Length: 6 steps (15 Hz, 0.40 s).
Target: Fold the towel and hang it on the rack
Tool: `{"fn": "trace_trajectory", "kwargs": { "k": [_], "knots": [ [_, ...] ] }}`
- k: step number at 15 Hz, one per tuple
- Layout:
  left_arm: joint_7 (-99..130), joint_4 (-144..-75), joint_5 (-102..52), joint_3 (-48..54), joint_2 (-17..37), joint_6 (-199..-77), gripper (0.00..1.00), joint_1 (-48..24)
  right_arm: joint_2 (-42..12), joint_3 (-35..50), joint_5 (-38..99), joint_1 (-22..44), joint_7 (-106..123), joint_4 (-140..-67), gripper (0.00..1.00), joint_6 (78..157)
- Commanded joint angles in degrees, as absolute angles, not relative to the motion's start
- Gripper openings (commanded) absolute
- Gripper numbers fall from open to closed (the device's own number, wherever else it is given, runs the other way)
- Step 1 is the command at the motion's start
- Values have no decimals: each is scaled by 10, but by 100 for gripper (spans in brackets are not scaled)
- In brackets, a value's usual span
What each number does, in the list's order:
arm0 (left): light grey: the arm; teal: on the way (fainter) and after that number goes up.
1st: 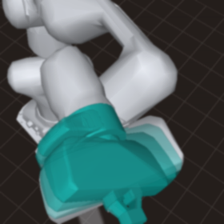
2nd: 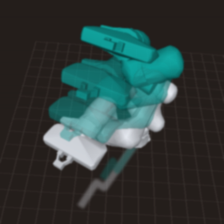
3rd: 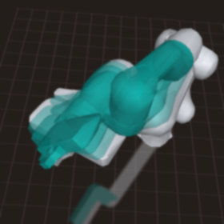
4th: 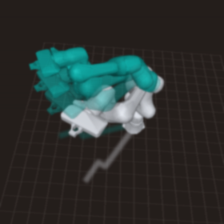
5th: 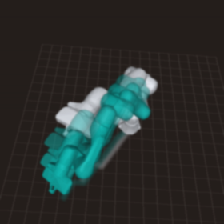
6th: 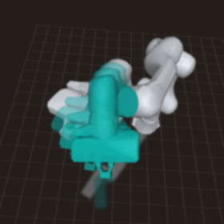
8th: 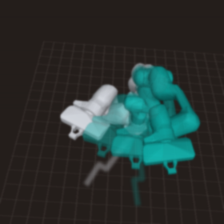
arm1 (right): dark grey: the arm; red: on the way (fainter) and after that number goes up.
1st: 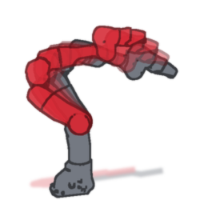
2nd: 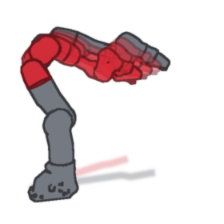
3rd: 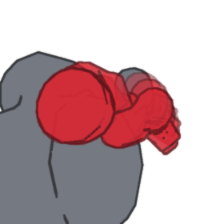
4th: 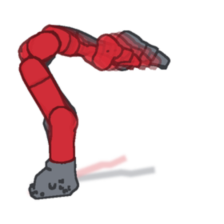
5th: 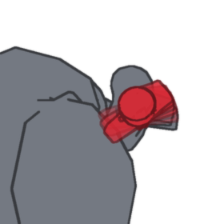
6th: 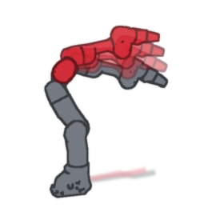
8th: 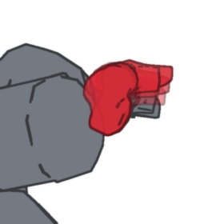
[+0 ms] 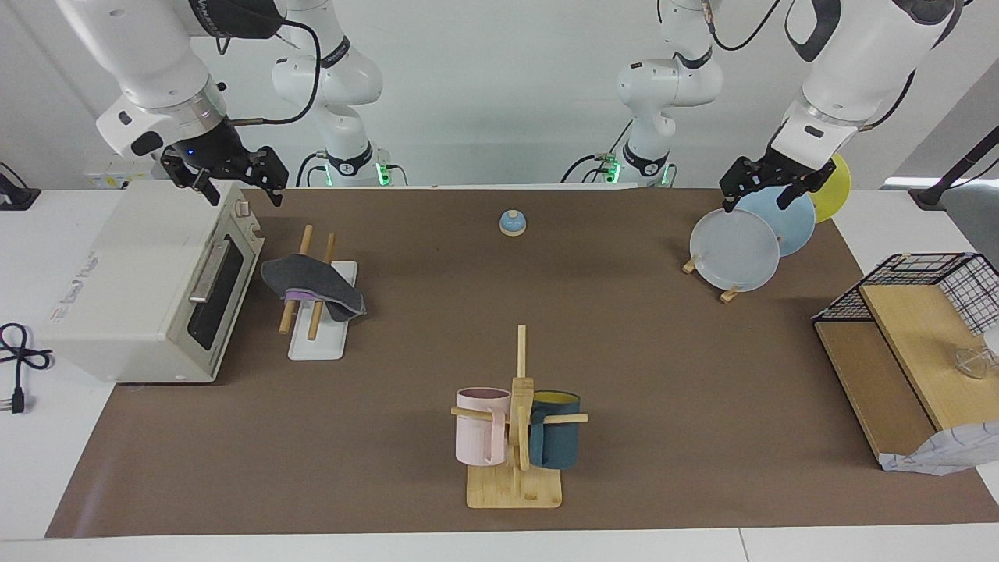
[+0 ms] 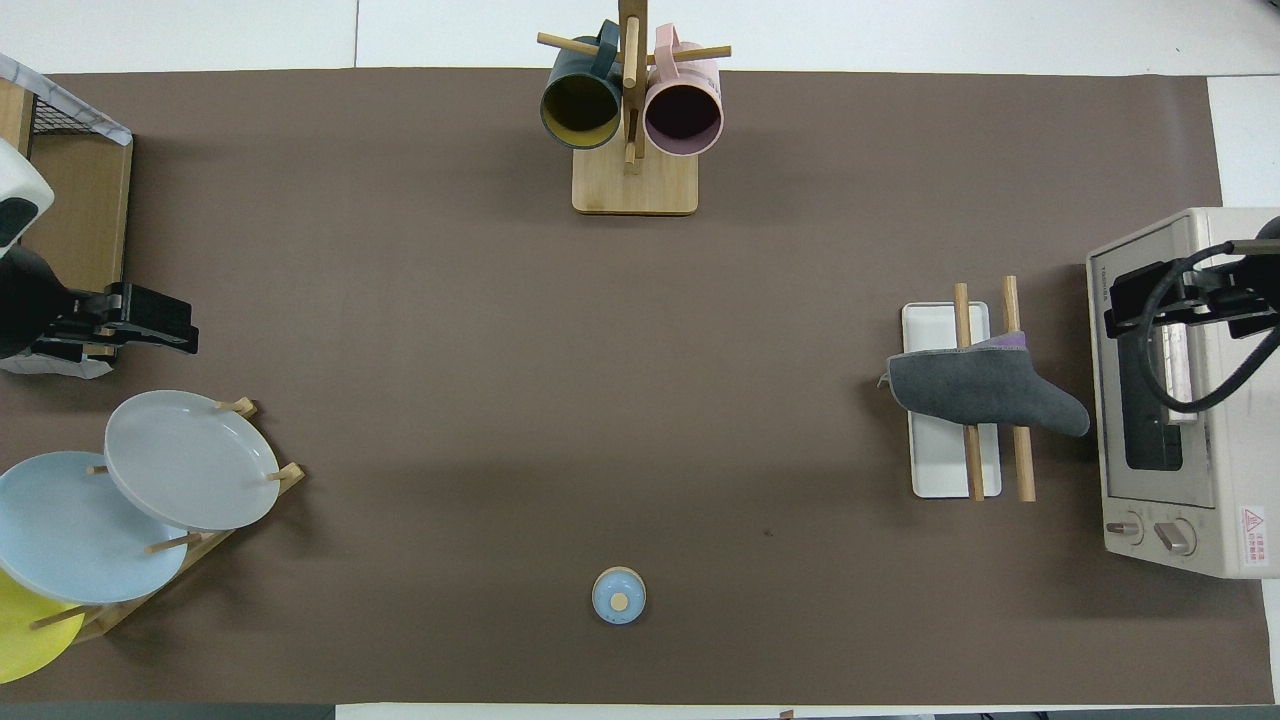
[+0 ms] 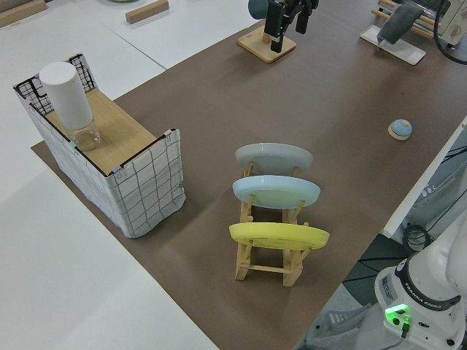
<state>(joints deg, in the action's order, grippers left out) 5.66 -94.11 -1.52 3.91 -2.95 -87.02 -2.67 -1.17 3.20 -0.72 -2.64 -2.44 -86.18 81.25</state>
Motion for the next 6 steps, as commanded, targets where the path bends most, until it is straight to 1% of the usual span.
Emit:
{"fn": "trace_trajectory", "kwargs": {
  "k": [1, 6],
  "knots": [
    [58, -941, -5, 35, -37, -863, 100, -30, 3, 32, -1, -26, -33, -879, 100, 821],
    [58, -941, -5, 35, -37, -863, 100, -30, 3, 32, -5, -26, -32, -881, 100, 824]
  ]
}}
